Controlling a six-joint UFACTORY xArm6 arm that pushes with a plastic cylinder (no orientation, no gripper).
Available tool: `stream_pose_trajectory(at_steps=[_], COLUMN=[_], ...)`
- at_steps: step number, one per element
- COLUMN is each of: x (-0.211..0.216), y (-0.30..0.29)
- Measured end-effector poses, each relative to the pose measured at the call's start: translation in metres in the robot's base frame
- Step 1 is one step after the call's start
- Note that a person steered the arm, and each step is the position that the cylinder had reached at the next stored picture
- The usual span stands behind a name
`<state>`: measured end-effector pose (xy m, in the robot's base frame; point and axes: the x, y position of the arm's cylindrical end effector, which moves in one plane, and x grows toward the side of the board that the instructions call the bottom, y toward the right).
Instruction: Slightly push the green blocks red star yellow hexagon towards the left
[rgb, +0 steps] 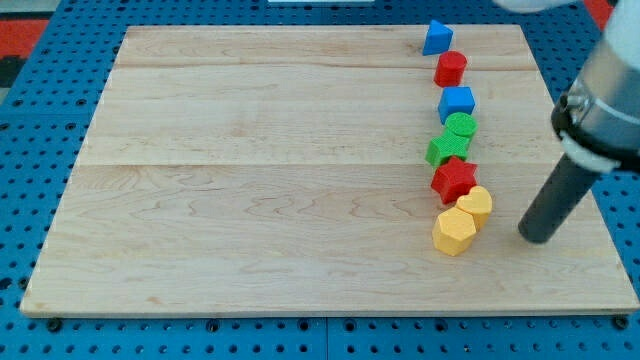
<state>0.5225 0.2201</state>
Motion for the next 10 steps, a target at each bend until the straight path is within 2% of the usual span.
stream_pose_trajectory(at_steps=[1,6,7,8,9,10], x=[-0.066,-0.134,-0.135,-0.076,0.038,0.094], y=[-0.020,-0.031,0.004,0.087,0.109,0.093])
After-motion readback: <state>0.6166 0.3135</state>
